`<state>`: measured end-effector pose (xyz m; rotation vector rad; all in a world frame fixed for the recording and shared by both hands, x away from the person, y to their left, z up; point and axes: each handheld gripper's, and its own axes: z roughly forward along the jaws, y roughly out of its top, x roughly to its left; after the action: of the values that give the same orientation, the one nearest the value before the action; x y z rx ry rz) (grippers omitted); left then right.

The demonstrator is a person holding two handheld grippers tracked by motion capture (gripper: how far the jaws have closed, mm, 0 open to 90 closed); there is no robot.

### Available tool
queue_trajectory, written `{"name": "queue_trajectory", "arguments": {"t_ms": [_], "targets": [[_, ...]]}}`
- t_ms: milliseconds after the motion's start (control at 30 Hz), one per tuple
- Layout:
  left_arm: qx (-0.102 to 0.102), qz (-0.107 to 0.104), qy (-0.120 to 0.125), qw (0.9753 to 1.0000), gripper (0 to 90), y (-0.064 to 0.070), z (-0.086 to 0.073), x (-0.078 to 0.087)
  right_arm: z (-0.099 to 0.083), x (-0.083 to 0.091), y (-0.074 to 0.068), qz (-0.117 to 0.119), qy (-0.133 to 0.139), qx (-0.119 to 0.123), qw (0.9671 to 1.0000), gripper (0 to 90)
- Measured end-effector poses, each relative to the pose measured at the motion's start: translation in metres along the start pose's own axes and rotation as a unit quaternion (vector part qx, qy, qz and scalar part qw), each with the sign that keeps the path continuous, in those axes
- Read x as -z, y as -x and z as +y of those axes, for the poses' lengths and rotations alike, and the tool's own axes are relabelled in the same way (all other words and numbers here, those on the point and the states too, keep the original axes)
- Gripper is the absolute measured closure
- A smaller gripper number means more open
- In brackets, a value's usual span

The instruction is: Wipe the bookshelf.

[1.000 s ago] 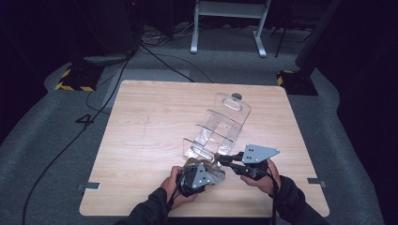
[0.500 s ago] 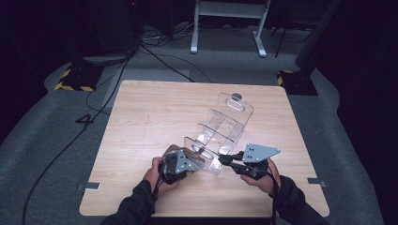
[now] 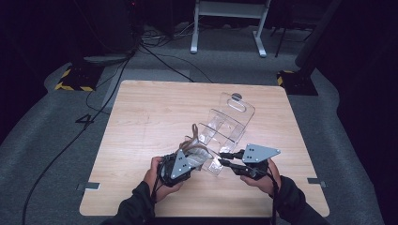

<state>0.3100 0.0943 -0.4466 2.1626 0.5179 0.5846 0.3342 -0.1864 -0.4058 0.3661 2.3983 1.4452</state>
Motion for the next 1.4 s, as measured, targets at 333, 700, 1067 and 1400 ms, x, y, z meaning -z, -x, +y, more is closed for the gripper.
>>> {"name": "queue_trajectory", "arguments": {"t_ms": [333,700,1067,1400], "targets": [[0.018,-0.013,-0.062,0.9978,60.8,-0.012,-0.032,0.011,0.002,0.039,0.027,-0.047,0.025,-0.023,0.9984,59.8],[0.04,-0.017,-0.08,0.9959,48.4,-0.017,-0.049,0.015,-0.029,0.035,0.038,-0.055,-0.019,-0.043,0.9974,53.6],[0.069,-0.004,-0.106,0.9919,46.6,-0.025,-0.071,0.023,-0.061,-0.003,0.035,-0.053,-0.071,-0.051,0.9948,55.4],[0.081,-0.009,-0.116,0.9899,44.4,-0.029,-0.078,0.018,-0.071,0.002,0.061,-0.139,-0.059,-0.073,0.9859,69.0]]}}
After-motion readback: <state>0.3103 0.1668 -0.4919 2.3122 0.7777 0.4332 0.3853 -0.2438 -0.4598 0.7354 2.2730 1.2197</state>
